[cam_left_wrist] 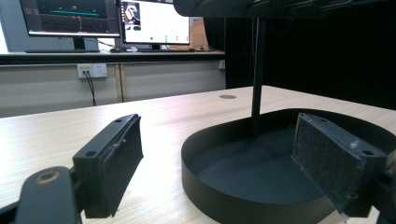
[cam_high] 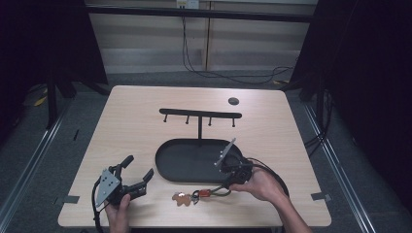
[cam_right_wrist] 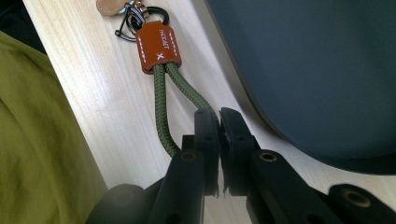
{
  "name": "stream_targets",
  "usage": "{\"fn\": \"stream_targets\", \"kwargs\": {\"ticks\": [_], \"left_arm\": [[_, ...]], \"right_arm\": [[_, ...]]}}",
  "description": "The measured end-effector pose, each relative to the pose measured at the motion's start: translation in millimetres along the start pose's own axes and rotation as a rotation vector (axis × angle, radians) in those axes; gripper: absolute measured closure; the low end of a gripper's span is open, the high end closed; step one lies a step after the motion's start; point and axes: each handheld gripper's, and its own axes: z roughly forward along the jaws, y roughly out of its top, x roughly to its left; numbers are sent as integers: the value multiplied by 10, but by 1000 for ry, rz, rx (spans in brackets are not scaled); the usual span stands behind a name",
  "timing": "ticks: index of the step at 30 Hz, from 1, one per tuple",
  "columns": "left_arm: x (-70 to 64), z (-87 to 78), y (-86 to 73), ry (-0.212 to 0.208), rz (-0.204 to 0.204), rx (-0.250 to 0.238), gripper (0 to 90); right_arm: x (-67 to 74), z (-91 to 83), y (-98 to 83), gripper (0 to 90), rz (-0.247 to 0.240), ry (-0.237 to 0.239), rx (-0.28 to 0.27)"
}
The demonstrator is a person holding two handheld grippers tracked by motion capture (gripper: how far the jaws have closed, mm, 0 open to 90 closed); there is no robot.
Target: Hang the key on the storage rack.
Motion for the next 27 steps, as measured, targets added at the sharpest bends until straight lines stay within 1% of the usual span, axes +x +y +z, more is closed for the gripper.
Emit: {"fn": "stream_targets", "kwargs": {"ticks": [2,3,4,6,8,10,11,12,13,15,16,18,19,20,21,22,27], "left_arm": [[1,0,0,0,1,1,157],[1,-1,0,0,1,1,157],[1,-1,0,0,1,1,157],[0,0,0,0,0,0,157],[1,0,0,0,1,1,157],[1,0,0,0,1,0,157],[0,1,0,-3,-1,0,157],[0,1,0,-3,-1,0,157],[0,0,0,-1,0,0,157],[0,0,0,-1,-1,0,157],[0,0,0,-1,-1,0,157],[1,0,0,-2,0,-1,157],[0,0,0,-2,-1,0,157],[1,0,0,-2,-1,0,157],[1,0,0,-2,-1,0,157],[1,0,0,-2,0,0,157],[1,0,0,-2,-1,0,157]], "right_arm": [[-12,-30,42,862,-9,0,13],[-22,-67,91,861,-13,-1,33],[-22,-67,91,861,-13,-1,33],[-39,-128,165,862,-27,1,51],[-43,-147,192,862,-30,2,56],[-42,-177,251,862,-41,-7,82],[-40,-183,277,862,-44,-5,85],[-39,-211,335,862,-35,2,127],[-39,-211,335,862,-35,2,127],[-44,-243,391,862,-34,6,129],[-41,-271,448,862,-43,9,146],[-41,-285,473,862,-46,12,146],[-40,-310,502,862,-48,11,155],[-35,-333,527,862,-49,6,154],[-30,-397,579,863,-59,0,149],[-30,-397,579,863,-59,0,149],[2,-524,697,864,-84,-19,168]]}}
